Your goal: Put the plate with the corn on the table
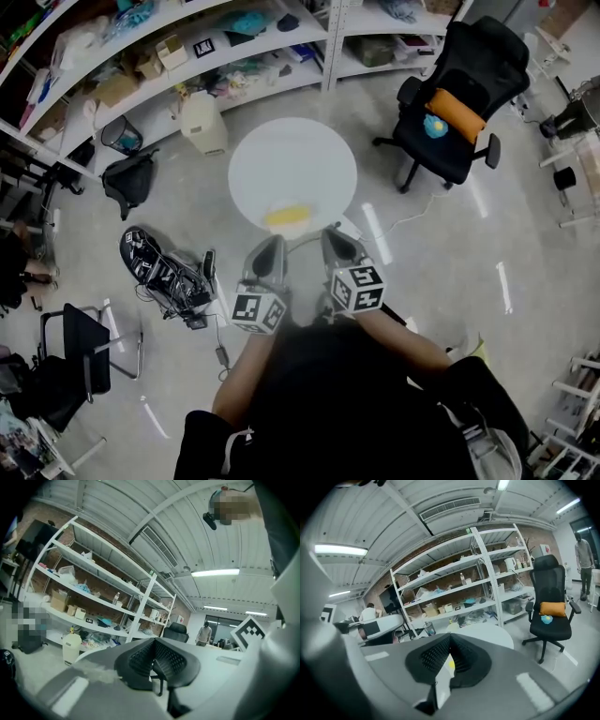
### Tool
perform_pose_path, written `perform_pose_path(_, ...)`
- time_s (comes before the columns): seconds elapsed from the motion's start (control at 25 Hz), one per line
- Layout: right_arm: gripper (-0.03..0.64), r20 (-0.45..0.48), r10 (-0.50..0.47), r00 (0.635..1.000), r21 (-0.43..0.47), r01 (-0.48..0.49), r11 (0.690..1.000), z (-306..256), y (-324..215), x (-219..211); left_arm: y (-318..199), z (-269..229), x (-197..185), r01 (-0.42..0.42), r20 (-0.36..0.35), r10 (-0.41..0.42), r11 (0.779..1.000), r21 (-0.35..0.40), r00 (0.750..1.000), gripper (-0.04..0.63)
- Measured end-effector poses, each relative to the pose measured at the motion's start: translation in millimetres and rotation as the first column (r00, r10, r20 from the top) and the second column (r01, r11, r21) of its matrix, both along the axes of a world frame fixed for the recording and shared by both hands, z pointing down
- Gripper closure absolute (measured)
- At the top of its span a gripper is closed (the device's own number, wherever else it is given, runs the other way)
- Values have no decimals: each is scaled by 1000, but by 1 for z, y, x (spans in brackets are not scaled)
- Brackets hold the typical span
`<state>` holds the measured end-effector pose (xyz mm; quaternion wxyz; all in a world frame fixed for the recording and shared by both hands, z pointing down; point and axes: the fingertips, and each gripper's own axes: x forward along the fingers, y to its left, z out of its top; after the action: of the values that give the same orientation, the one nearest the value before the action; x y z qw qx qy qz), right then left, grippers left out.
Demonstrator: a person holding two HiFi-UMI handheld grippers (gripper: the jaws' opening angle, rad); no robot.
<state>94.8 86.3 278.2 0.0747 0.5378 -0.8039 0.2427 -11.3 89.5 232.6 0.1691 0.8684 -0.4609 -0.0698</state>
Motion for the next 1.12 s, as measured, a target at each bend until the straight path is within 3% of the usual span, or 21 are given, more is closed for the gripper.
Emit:
perform_pose_path(0.16, 607, -5, -20, 1000, 36, 20, 999, -9, 2, -9, 4, -8, -5, 16, 6, -16, 1000, 24, 1000, 592)
perform_pose_path(0.32, 609, -28, -54, 998, 68, 56, 996, -10, 6, -15, 12, 5, -4, 8, 8, -8, 1000, -7, 1000, 592)
perform_pose_path(0.8, 608, -95, -88, 992, 100, 97, 990, -11, 5, -23, 4, -5, -7, -11, 8, 11, 1000, 21, 1000, 592)
perform_pose_path(1.12, 608, -94, -68, 993, 117, 78, 990, -12, 4, -20, 3, -4, -8, -17, 10, 16, 1000, 22, 1000, 592)
